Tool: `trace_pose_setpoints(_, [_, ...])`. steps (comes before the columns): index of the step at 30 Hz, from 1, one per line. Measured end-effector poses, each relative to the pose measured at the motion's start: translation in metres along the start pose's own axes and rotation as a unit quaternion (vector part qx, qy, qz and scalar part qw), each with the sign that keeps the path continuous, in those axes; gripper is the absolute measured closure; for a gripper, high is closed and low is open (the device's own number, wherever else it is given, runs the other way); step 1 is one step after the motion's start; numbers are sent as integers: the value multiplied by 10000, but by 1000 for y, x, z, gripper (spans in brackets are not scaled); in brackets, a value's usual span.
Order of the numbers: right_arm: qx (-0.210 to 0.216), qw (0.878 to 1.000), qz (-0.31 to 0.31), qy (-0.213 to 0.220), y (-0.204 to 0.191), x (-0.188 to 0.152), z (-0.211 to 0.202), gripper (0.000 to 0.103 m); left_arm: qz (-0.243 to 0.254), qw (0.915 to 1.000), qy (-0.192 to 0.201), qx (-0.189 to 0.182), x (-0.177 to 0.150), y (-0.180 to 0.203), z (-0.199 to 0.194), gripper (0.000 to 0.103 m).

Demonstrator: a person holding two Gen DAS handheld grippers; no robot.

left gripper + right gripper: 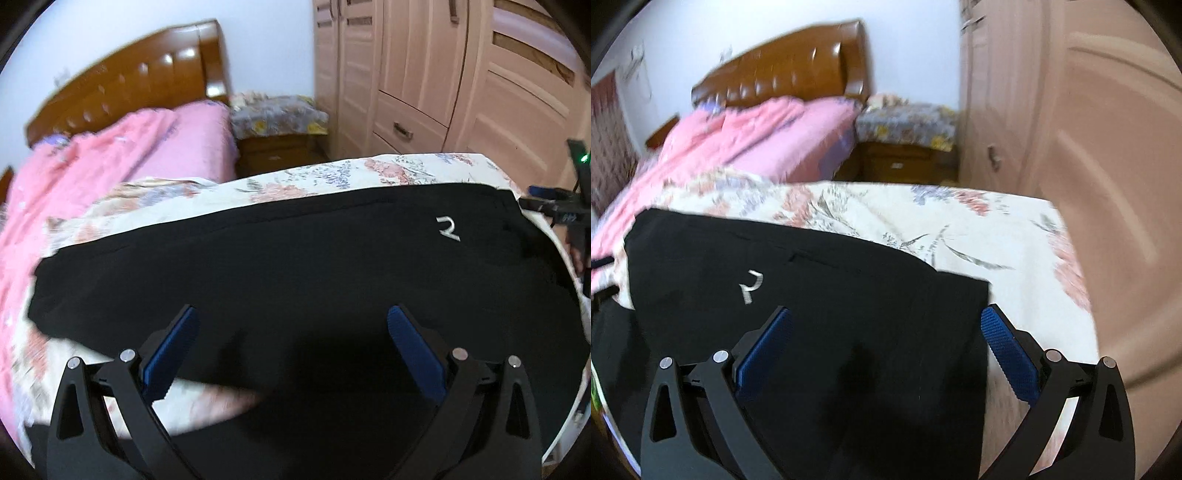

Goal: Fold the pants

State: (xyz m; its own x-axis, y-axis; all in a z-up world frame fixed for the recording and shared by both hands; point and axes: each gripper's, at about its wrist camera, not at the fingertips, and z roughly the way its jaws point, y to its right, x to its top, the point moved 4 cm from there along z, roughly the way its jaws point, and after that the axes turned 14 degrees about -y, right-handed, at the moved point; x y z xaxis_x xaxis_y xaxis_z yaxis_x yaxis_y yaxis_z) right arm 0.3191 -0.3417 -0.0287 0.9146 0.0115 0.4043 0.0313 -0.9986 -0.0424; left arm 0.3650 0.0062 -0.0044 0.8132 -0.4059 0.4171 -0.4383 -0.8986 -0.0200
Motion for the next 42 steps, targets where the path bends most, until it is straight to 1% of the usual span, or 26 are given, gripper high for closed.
trace_pose_setpoints(3, [-24,9987,-474,-201,-2,18,21,5,108,9996,-25,-279,28,-8,19,2])
trace_pose_setpoints(4, [24,9980,-579,-256,-2,23,27,9,155,9991,-45,-387,40,-9,26,3])
trace_pose_setpoints(5, [115,9971,-669,-331,-2,28,33,11,233,9980,-80,-583,52,-11,35,14])
trace_pose_setpoints(6, [169,9964,-731,-385,-3,33,38,17,282,9971,-115,-703,54,-12,38,23])
trace_pose_setpoints(7, [236,9955,-804,-448,-4,37,43,21,337,9960,-164,-816,61,-12,43,23])
trace_pose_setpoints(9, [384,9930,-942,-608,-6,44,55,24,515,9933,-173,-1024,74,-9,51,23])
trace_pose_setpoints(10, [375,9914,-1036,-700,-7,45,60,29,636,9914,-191,-1131,77,-5,52,23])
trace_pose_setpoints(12, [452,9901,-1118,-715,-9,42,59,37,882,9897,-203,-1109,88,1,58,22])
trace_pose_setpoints(13, [505,9899,-1139,-680,-8,41,56,49,1032,9882,-202,-1112,94,4,61,22])
trace_pose_setpoints(14, [486,9899,-1163,-642,-8,39,53,57,1108,9871,-204,-1137,98,7,63,22])
trace_pose_setpoints(15, [514,9894,-1224,-594,-9,37,49,73,1164,9863,-202,-1153,100,8,64,22])
trace_pose_setpoints(16, [435,9894,-1286,-521,-11,36,45,89,1253,9852,-185,-1158,104,10,65,22])
trace_pose_setpoints(19, [82,9875,-1566,-142,-23,23,18,93,1580,9805,-152,-1156,109,19,66,22])
trace_pose_setpoints(21, [-136,9848,-1725,169,-35,15,-5,94,1926,9750,-149,-1097,110,27,67,21])
trace_pose_setpoints(23, [-255,9817,-1791,597,-46,2,-35,95,2294,9659,-214,-1179,109,35,69,19])
trace_pose_setpoints(26, [-369,9760,-1901,993,-58,-14,-68,95,2688,9537,-331,-1310,108,42,71,18])
trace_pose_setpoints(29, [-401,9721,-1961,1219,-67,-33,-87,95,2958,9454,-411,-1308,111,44,74,17])
trace_pose_setpoints(31, [-430,9700,-1972,1353,-73,-48,-99,96,3026,9431,-472,-1294,115,41,76,17])
trace_pose_setpoints(33, [-424,9689,-1972,1432,-78,-59,-106,96,3071,9398,-562,-1386,120,36,77,12])
trace_pose_setpoints(34, [-437,9687,-1956,1467,-80,-63,-109,96,3103,9375,-619,-1447,121,35,77,12])
trace_pose_setpoints(37, [-443,9690,-1891,1524,-85,-71,-117,96,3279,9228,-1094,-1702,115,31,84,12])
trace_pose_setpoints(38, [-463,9692,-1864,1540,-84,-73,-118,96,3273,9180,-1330,-1800,111,29,90,19])
trace_pose_setpoints(39, [-459,9700,-1835,1528,-85,-74,-117,96,3264,9145,-1510,-1852,106,27,95,44])
trace_pose_setpoints(40, [-467,9709,-1801,1509,-84,-73,-117,96,3270,9140,-1565,-1821,101,24,96,60])
trace_pose_setpoints(41, [-504,9713,-1774,1504,-83,-72,-117,96,3249,9146,-1559,-1835,99,21,95,83])
trace_pose_setpoints(42, [-589,9717,-1725,1505,-81,-72,-118,96,3234,9186,-1450,-1747,95,19,91,87])
